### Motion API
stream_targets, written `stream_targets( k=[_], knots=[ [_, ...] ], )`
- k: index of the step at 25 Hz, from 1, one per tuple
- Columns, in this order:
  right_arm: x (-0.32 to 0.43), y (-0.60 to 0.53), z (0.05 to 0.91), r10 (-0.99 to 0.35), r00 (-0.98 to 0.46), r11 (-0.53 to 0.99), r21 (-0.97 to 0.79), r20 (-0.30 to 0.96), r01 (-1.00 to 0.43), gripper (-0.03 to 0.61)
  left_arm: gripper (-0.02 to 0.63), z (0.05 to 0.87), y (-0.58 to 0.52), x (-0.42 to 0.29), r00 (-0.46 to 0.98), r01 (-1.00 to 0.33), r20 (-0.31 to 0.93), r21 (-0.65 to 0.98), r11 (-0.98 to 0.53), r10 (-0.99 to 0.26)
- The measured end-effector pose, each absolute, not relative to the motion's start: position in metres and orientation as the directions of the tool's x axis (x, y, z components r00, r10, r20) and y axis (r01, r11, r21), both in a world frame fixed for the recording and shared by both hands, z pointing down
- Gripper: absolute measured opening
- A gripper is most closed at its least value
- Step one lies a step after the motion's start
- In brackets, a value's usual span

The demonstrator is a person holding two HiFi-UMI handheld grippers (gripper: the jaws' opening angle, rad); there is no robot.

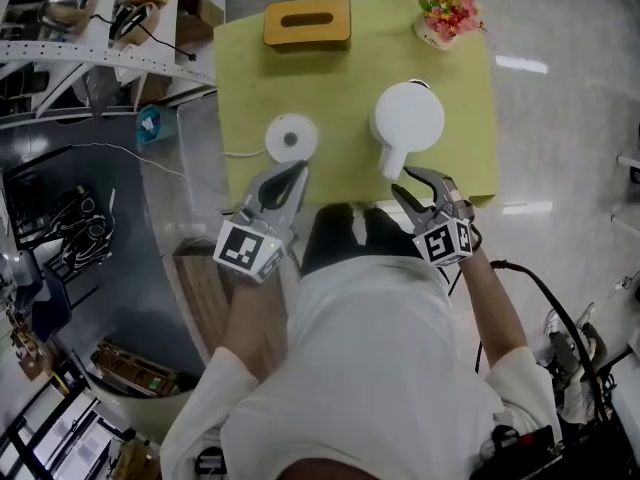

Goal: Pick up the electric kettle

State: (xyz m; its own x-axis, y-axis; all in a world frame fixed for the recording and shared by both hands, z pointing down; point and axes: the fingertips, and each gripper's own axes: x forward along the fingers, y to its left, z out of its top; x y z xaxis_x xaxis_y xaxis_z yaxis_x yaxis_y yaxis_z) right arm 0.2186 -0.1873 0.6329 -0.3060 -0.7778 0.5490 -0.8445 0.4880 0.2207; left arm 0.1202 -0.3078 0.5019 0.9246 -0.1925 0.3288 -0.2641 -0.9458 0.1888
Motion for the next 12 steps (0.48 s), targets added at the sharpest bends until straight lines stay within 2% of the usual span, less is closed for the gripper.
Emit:
stream_targets(
  k=[4, 12],
  knots=[
    [0.219, -0.182, 0.607, -0.806, -0.294, 0.467, 0.248, 0.514, -0.848, 0.179, 0.003, 0.482, -0.299, 0.114, 0.925, -0.28, 0.311, 0.165, -0.946, -0.219],
    [0.216, -0.182, 0.546, -0.861, -0.29, 0.424, 0.277, 0.418, -0.862, 0.114, 0.005, 0.449, -0.279, 0.105, 0.923, -0.318, 0.272, 0.136, -0.938, -0.273]
  ],
)
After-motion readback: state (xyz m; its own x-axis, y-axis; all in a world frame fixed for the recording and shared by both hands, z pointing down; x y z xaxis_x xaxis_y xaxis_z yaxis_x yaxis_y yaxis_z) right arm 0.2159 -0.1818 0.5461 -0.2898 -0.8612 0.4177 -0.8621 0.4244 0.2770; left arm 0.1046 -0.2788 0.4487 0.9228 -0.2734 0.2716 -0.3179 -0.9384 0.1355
